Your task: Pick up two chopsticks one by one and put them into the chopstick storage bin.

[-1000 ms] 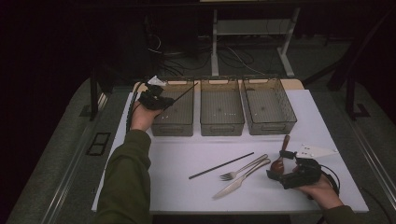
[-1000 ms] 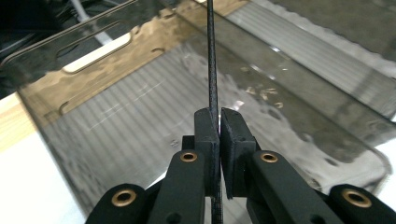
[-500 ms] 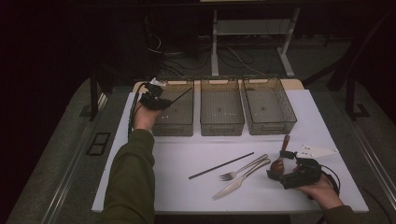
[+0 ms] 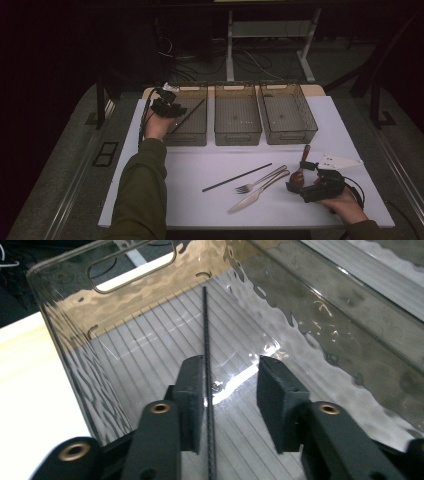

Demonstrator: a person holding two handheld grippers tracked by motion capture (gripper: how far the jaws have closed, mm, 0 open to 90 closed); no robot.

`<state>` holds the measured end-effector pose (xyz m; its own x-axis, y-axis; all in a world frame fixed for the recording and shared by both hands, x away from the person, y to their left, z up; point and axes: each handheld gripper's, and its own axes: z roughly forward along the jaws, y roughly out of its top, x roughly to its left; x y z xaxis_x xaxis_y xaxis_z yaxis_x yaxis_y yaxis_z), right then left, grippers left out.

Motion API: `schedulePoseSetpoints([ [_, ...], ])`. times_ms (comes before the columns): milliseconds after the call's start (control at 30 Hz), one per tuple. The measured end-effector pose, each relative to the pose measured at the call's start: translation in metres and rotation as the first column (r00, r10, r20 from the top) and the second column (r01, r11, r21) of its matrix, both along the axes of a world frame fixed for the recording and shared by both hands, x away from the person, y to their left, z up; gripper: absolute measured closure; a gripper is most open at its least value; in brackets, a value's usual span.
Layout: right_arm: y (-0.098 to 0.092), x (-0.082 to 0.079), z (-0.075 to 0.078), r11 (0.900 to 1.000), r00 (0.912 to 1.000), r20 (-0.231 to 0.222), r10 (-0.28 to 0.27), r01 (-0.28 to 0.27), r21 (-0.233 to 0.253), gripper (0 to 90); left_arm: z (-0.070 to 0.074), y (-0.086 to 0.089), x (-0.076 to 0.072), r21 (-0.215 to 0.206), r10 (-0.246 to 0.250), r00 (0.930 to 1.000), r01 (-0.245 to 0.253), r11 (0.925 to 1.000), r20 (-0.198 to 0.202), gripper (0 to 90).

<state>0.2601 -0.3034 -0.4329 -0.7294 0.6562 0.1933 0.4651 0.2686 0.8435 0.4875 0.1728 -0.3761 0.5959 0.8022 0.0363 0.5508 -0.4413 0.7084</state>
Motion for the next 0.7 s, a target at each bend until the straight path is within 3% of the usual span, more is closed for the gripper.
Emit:
schedulePoseSetpoints([
  [233,-0.001,-0.001,0.0,1.0,1.0,0.006,-0.003,0.003,-0.002,0.3,0.01,0.003,-0.011,-0.038,-0.045,0.9989,0.046,0.9982,0.009,49.3],
  [433,-0.002,-0.001,0.0,1.0,0.9996,0.022,-0.015,0.015,-0.003,0.3,0.021,0.002,-0.026,-0.077,-0.076,0.996,0.079,0.9938,0.046,41.6],
  [700,-0.001,-0.004,-0.003,1.0,0.9997,0.023,0.005,-0.004,-0.013,0.3,0.042,-0.009,-0.055,-0.101,-0.164,0.9793,0.177,0.9791,0.118,35.9],
])
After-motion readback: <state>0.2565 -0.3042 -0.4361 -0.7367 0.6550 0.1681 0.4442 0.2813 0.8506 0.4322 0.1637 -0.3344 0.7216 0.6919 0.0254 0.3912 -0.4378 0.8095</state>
